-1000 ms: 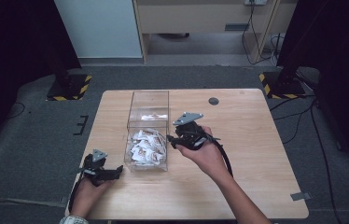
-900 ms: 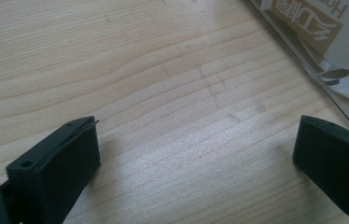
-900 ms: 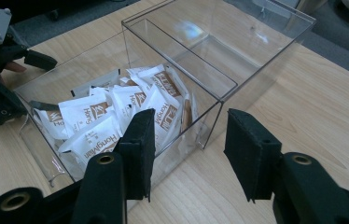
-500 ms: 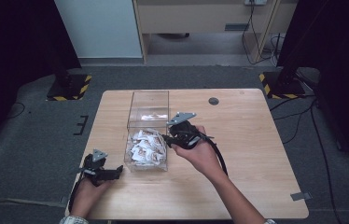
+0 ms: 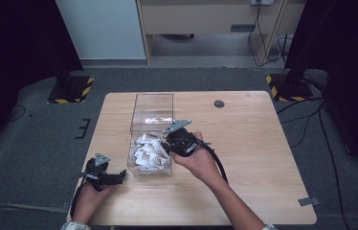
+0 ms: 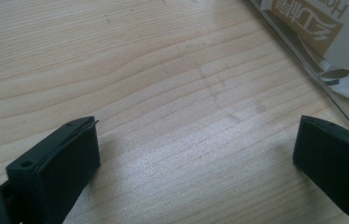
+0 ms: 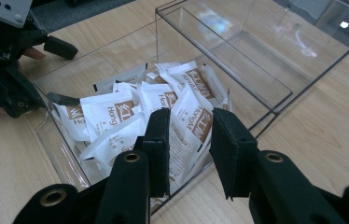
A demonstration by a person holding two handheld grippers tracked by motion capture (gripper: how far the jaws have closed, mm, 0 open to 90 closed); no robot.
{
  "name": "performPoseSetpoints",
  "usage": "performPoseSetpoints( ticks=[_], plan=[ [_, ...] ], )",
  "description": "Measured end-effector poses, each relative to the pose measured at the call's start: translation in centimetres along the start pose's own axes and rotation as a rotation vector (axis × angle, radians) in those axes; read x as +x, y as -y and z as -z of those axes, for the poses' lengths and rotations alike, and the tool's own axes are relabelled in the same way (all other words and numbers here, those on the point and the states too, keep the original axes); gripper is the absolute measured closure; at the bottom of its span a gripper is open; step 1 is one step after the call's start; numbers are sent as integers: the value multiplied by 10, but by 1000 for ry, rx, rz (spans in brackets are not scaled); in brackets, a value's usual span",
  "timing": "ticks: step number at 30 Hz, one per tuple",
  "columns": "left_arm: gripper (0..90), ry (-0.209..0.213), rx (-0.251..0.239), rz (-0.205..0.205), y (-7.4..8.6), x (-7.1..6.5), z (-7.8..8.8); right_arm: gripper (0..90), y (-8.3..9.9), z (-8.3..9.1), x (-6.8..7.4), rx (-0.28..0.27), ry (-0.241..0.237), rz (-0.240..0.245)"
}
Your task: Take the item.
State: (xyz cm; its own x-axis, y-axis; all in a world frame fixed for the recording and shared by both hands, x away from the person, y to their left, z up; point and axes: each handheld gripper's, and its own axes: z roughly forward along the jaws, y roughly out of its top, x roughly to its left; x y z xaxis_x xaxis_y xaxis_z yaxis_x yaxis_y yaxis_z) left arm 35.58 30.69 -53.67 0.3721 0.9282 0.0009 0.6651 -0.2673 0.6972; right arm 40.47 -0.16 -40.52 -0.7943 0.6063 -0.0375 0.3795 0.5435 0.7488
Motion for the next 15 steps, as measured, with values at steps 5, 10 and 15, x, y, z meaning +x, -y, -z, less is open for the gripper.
performPoseSetpoints(
  ticks=[5, 10, 15],
  plan=[
    [0, 0, 0, 0, 0, 0, 0, 692, 5, -9, 5, 5, -16, -5],
    [0, 0, 0, 0, 0, 0, 0, 669, 8, -18, 6, 15, -23, -5],
    [0, 0, 0, 0, 0, 0, 0, 633, 9, -27, 7, 22, -25, -27]
  ],
)
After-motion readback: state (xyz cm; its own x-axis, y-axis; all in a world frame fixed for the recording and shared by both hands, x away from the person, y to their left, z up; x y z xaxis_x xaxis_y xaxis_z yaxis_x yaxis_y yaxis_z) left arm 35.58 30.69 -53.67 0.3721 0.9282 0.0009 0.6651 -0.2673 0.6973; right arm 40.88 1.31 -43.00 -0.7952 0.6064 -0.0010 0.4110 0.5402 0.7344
